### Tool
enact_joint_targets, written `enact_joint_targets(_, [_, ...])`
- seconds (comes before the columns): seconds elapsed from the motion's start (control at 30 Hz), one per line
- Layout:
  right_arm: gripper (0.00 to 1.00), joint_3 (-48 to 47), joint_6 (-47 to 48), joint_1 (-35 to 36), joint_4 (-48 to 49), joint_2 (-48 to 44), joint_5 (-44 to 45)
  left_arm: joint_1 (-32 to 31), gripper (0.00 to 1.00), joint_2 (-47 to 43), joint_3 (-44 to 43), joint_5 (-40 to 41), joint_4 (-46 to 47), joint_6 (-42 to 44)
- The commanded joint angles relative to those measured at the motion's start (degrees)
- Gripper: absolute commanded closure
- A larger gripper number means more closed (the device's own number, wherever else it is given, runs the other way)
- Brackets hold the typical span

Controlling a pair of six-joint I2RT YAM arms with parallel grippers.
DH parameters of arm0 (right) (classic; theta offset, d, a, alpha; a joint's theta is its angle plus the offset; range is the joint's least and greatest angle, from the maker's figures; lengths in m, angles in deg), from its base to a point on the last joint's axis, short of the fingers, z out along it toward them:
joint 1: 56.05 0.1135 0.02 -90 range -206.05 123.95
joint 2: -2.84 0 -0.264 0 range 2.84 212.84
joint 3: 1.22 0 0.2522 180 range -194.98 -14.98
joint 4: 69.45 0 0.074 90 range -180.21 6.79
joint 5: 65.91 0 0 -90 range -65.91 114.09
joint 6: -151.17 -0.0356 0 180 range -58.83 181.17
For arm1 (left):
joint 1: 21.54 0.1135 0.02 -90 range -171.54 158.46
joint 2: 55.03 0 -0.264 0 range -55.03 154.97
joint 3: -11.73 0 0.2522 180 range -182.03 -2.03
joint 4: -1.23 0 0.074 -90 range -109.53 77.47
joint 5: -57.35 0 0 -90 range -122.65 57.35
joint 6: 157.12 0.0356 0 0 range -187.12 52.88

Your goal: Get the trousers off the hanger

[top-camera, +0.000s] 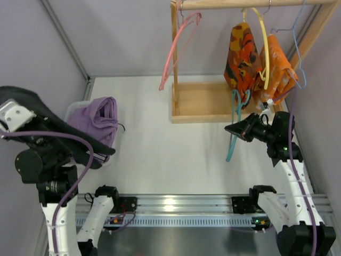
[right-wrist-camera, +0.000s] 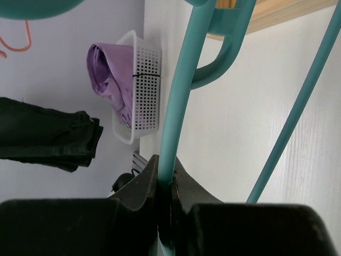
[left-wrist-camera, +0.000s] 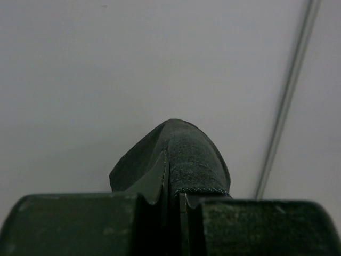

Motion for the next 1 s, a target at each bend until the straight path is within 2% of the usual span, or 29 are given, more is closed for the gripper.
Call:
enact_joint_targets(0.0, [1.00,-4.93,2.95,-0.64,1.10,-1.17,-0.47,5.41,1.00,-3.17,-0.46,0.44,1.15,-3.21])
enact_joint_targets(0.23, [1.00,-4.93,2.61,-0.64,0.83,-2.67,-1.44,9.90,1.00,-7.04,4.46,4.05,-1.32,0.40])
enact_joint_targets(0.37, [1.00,-5.19,2.60,-0.64,0.48,-3.02,-2.40,9.90,1.00,-7.04,10.15,5.01,4.63,5.22])
enact_joint_targets(0.5, [1.00,-4.58,3.31,-0.64,-0.66,-3.28,-2.49,9.90,1.00,-5.47,14.64,4.23,10.79,6.55])
enact_joint_targets(0.73, [1.00,-2.12,4.36,-0.64,-2.24,-4.87,-2.84,9.90,1.00,7.60,15.18,0.81,20.03,1.73])
enact_joint_targets(0.97, [1.00,-4.31,6.03,-0.64,-3.83,-4.16,-3.81,9.90,1.00,22.21,15.35,-4.65,21.62,-3.20])
